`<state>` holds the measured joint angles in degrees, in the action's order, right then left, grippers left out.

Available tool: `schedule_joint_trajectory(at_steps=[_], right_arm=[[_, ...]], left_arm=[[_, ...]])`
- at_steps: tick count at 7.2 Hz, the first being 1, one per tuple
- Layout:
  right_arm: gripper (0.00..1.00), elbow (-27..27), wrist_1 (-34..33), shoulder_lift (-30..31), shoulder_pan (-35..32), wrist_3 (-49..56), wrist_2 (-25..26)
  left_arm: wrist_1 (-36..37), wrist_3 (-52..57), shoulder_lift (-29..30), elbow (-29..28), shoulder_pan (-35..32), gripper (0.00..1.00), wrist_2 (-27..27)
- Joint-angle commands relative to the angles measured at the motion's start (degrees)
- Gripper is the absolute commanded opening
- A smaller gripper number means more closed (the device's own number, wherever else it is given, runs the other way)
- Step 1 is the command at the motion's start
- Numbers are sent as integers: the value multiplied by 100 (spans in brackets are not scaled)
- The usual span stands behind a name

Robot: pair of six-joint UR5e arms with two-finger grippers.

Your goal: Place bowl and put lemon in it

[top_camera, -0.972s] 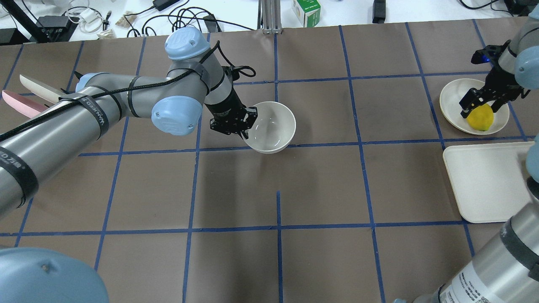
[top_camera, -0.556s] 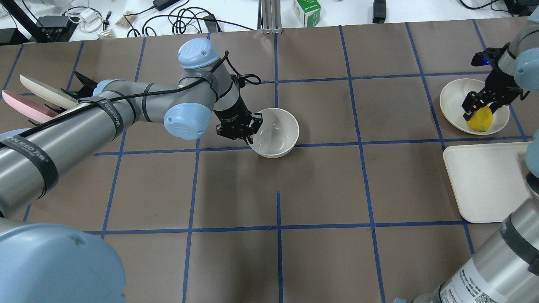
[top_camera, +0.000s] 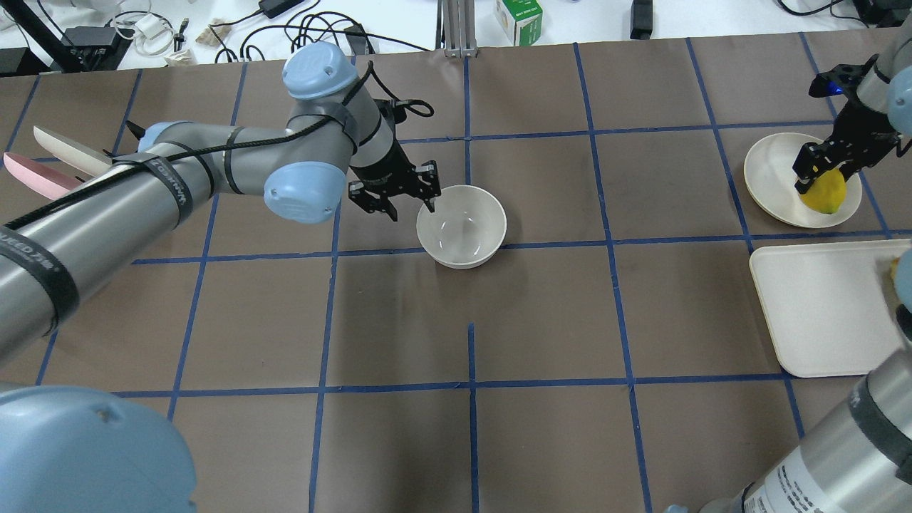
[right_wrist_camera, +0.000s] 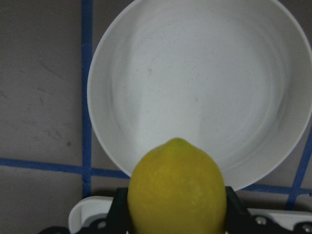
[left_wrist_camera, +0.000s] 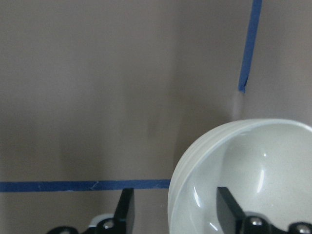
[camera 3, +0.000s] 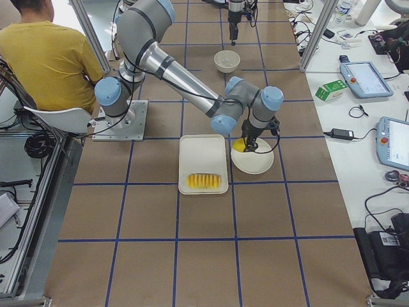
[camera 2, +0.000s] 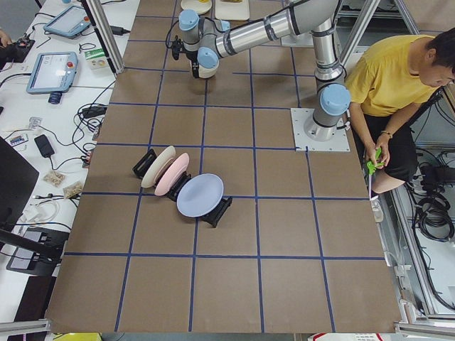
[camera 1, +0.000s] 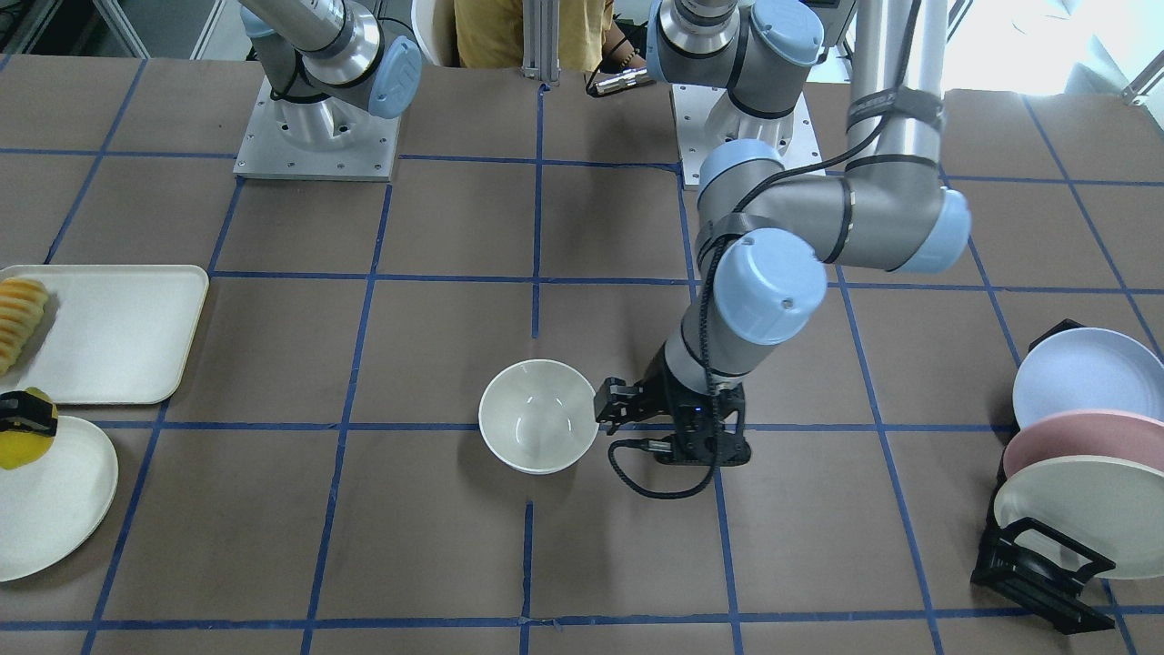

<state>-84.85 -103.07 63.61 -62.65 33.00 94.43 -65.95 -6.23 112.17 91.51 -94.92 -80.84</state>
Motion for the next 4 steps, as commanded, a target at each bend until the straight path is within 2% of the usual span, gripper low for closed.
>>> schedule_joint_trajectory(at_steps=[1, 3, 4], right_arm=[[0, -5, 1312, 1175, -761, -1368, -213], [0, 30, 1378, 1373, -1928, -2800, -783], [0, 108, 1360, 1348, -2631, -3652, -829]], left_arm=[[-1948, 884, -658, -780, 490, 100, -491], [-2885, 1132, -1440, -942, 685, 100, -582], [-3054, 1116, -1687, -855, 651, 100, -590]])
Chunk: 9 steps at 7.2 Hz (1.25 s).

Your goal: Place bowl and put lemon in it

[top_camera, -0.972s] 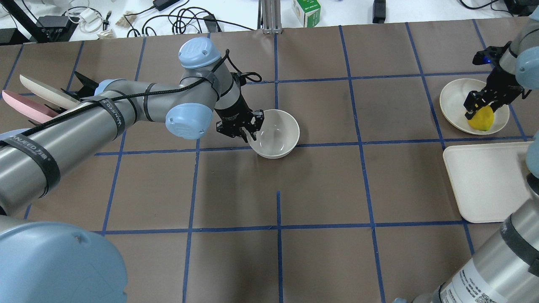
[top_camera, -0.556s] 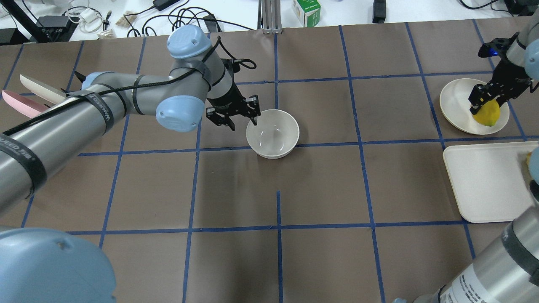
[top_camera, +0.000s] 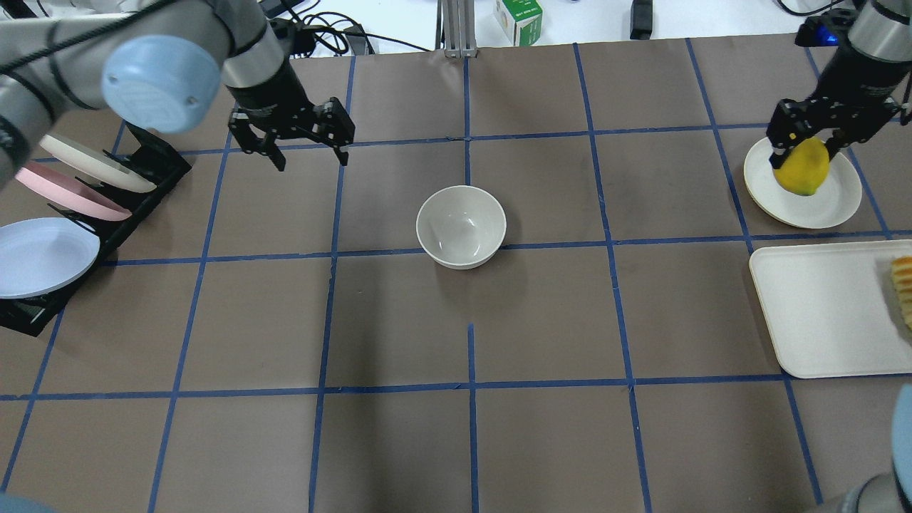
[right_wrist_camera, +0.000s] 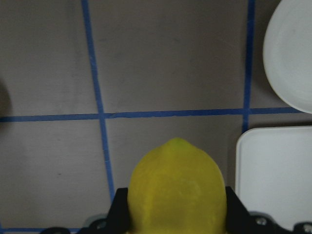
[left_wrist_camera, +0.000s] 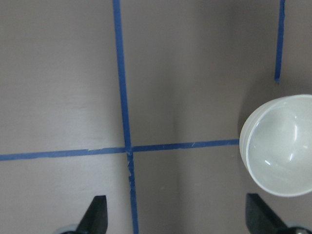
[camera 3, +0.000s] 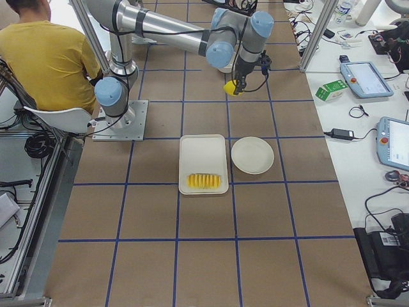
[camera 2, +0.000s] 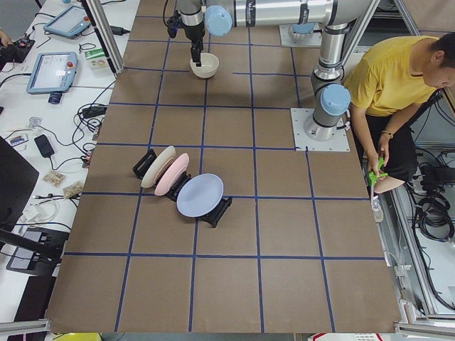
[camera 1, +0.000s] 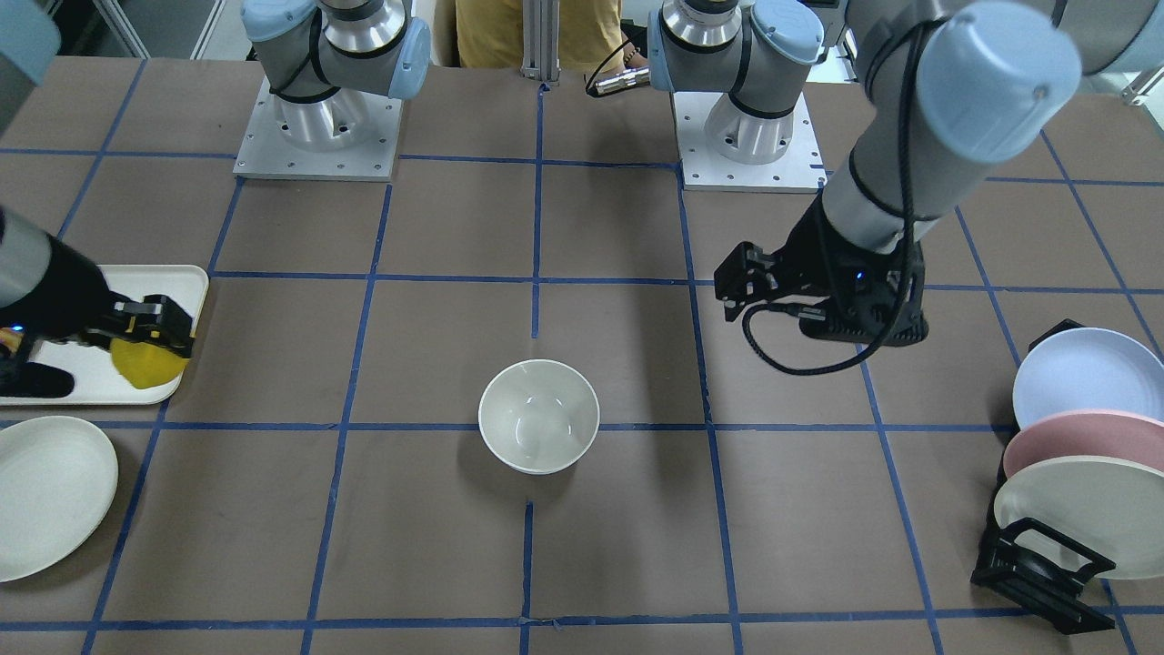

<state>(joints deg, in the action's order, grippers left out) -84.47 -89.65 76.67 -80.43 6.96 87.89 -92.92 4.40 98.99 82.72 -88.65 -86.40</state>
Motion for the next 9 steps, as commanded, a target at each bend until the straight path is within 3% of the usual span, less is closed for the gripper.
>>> schedule_joint_trajectory(at_steps=[1, 3, 5, 7, 9], right_arm=[[0, 10, -278, -63, -1522, -1639, -367], [0, -34, -1008, -554, -2282, -2170, -624], [0, -34, -1360, -1028, -2582, -2329, -895], [0, -43, -2194, -1617, -2794, -2567, -914], [0, -60, -2329, -1743, -2821, -2717, -905]], left_arm=[[-297, 0, -468, 24, 23, 100, -44], [-235, -44, -250, 16, 6, 100, -377], [-165, -53, -231, 85, 6, 98, -334], [89, -27, -257, 252, -3, 98, -378], [90, -36, -249, 262, -3, 99, -378]])
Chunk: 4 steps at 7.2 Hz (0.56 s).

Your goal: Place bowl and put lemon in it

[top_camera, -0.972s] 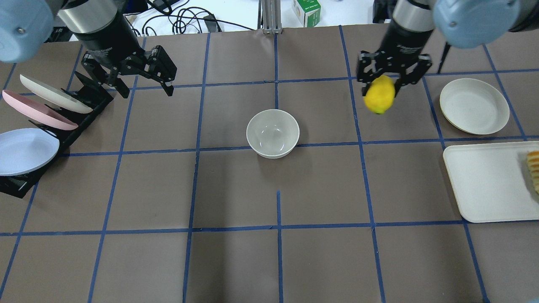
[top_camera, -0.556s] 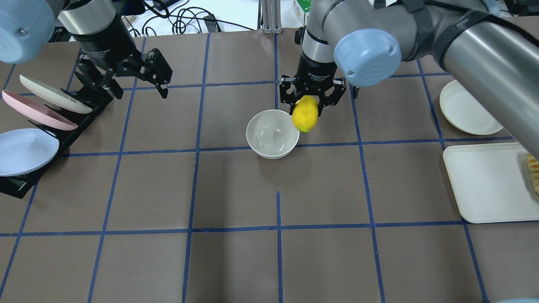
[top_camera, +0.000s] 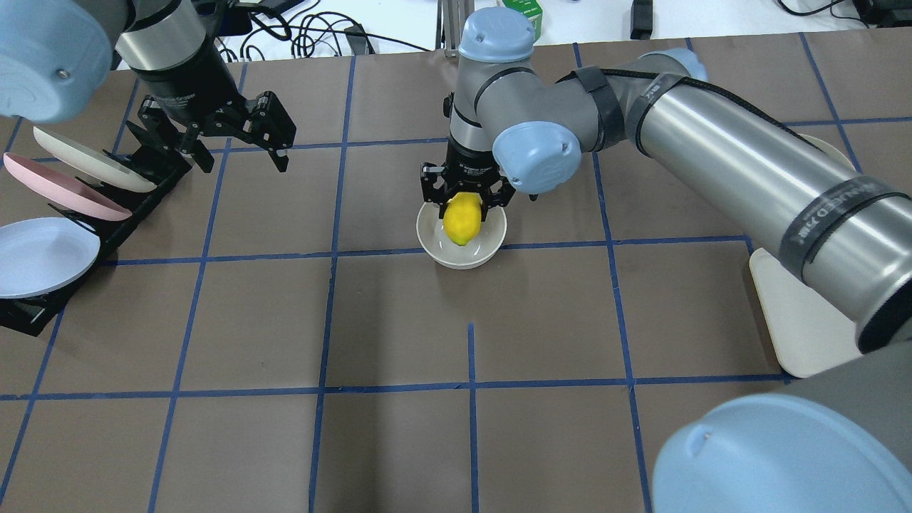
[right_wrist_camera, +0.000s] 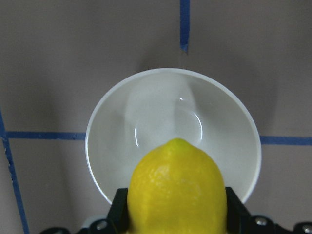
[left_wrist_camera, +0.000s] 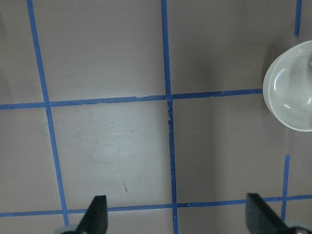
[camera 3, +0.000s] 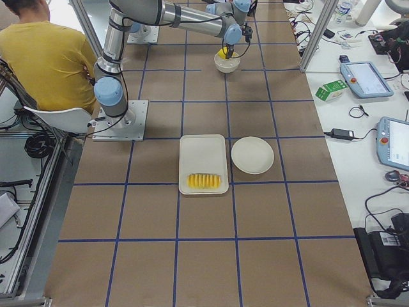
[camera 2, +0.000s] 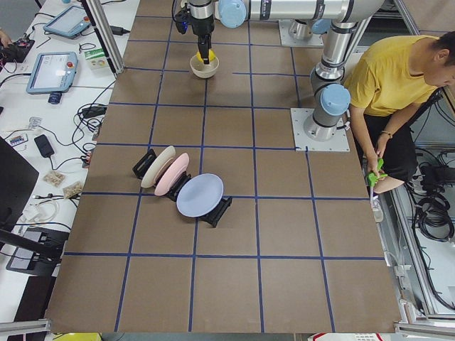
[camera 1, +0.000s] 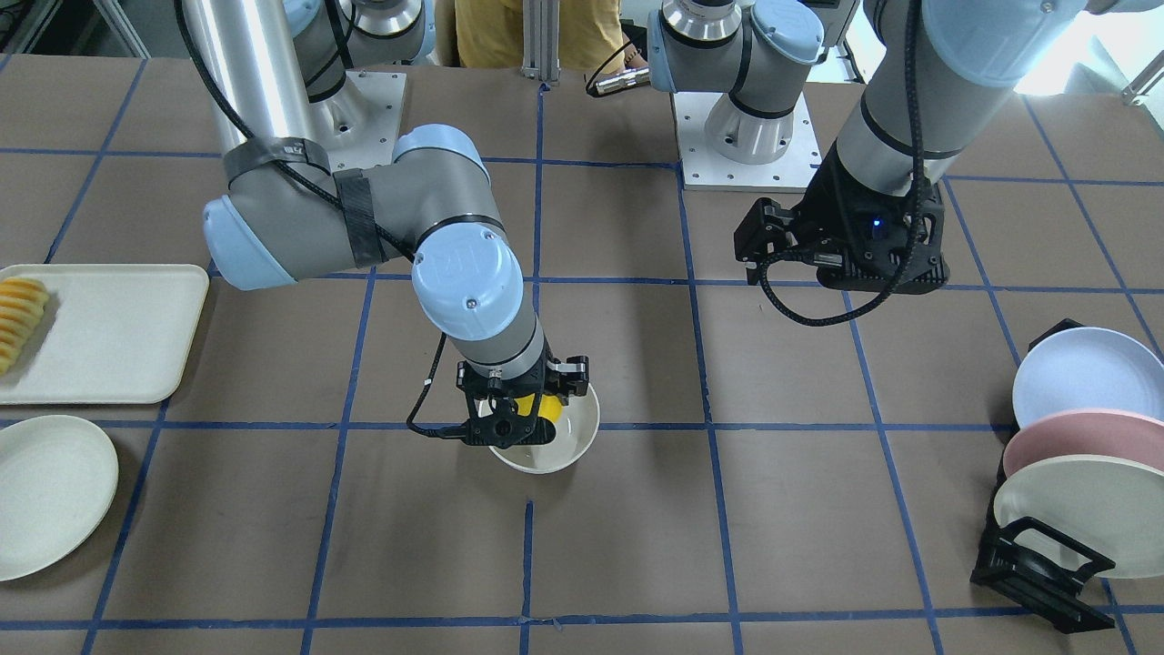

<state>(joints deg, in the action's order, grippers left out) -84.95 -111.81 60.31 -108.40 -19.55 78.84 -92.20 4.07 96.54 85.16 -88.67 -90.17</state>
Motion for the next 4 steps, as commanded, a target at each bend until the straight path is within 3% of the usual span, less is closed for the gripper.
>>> schedule_joint_trajectory(at_steps=[1, 2, 3, 4], right_arm=[[0, -161, -166, -159, -23, -67, -1], [0, -293, -592, -220, -23, -84, -1], [11, -416, -884, -256, -23, -84, -1], [44, -444, -939, -265, -23, -58, -1]], left_arm=[[18, -2, -12, 10, -2, 100, 35], [18, -20, -4, 18, -2, 100, 44], [18, -11, -4, 53, -2, 100, 35], [18, -46, -12, 71, -2, 100, 35]])
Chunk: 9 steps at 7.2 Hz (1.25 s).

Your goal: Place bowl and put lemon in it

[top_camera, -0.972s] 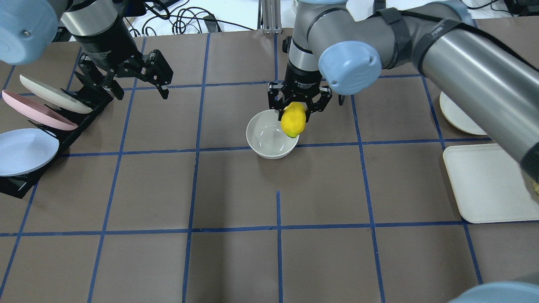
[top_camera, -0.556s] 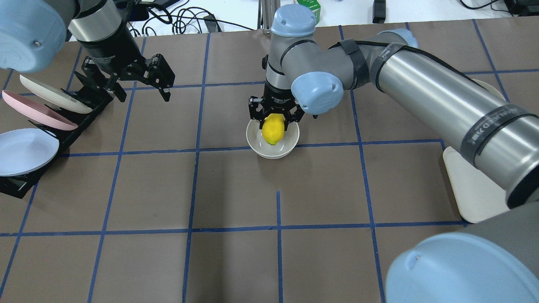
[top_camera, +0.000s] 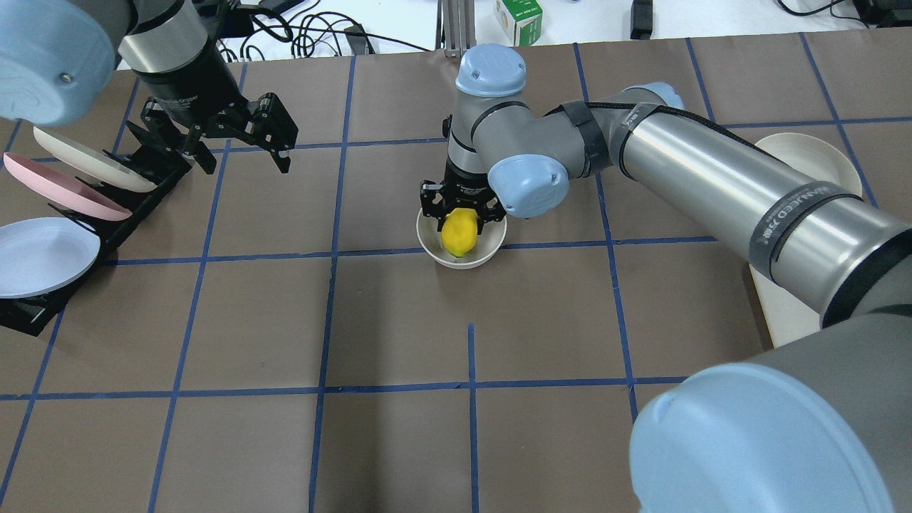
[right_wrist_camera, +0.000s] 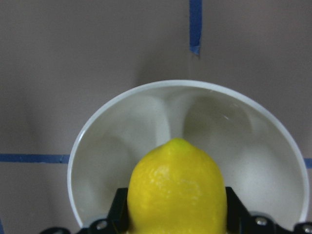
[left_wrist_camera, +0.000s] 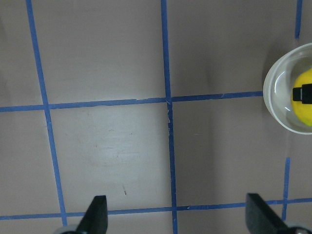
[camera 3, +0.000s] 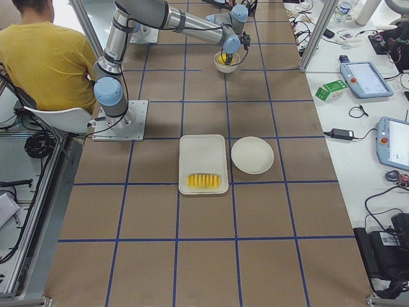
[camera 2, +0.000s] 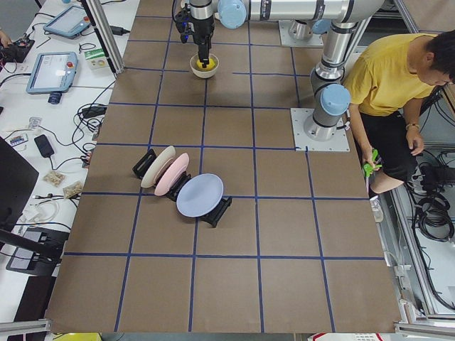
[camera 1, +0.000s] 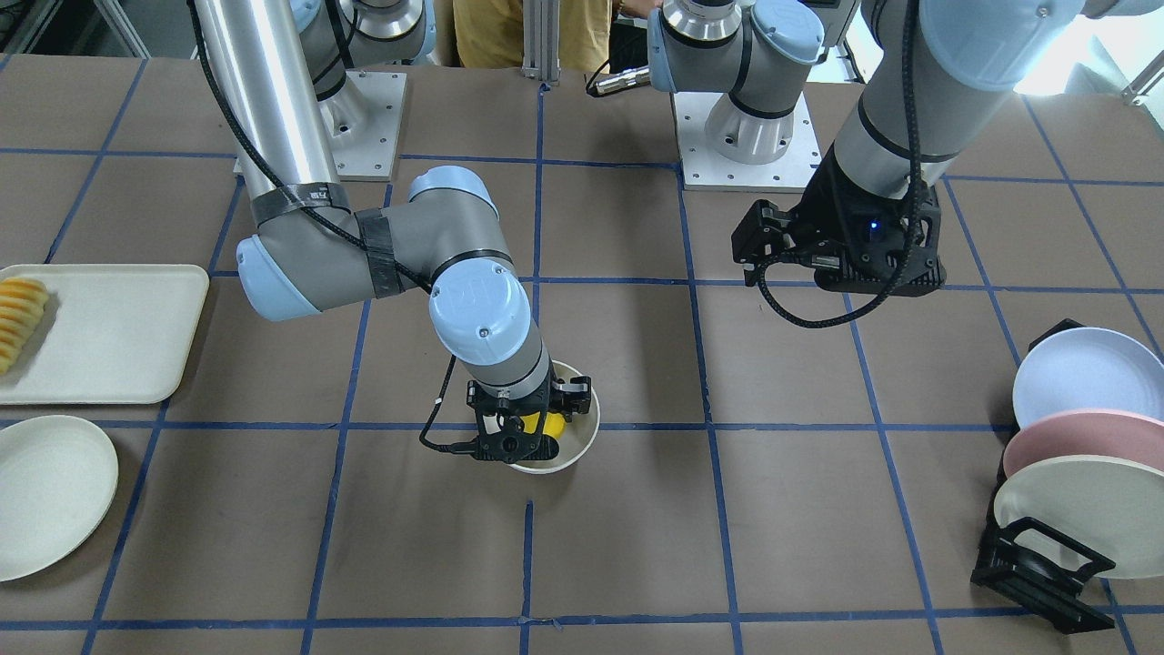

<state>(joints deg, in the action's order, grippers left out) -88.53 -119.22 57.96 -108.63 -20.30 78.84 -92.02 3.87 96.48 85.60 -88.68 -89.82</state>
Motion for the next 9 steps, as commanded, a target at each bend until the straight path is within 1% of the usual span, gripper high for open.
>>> schedule_joint_trajectory(at_steps=[1, 2, 4, 5, 6, 7, 8, 9], right_arm=[[85, -86, -215, -22, 8, 61, 35], [100, -51, -277, -22, 8, 70, 70], [100, 19, -225, 118, 104, 96, 105], [100, 2, -68, 406, 227, 88, 132], [100, 11, 369, 757, 446, 114, 271], [100, 11, 965, 1230, 796, 131, 325], [100, -33, 1867, 1731, 1182, 610, 334], [100, -33, 2616, 2302, 1612, 1111, 334]], left_arm=[[0, -105, -15, 18, 0, 100, 9], [0, -115, -32, 18, 0, 100, -26], [9, -106, -15, 18, 9, 100, -27], [0, -115, -15, 18, 9, 100, -35], [52, -106, -76, 9, -9, 100, -44], [262, -36, -68, -52, 0, 100, -1], [403, -27, -16, -87, 0, 100, 9], [405, -35, -15, -70, 0, 100, 9]])
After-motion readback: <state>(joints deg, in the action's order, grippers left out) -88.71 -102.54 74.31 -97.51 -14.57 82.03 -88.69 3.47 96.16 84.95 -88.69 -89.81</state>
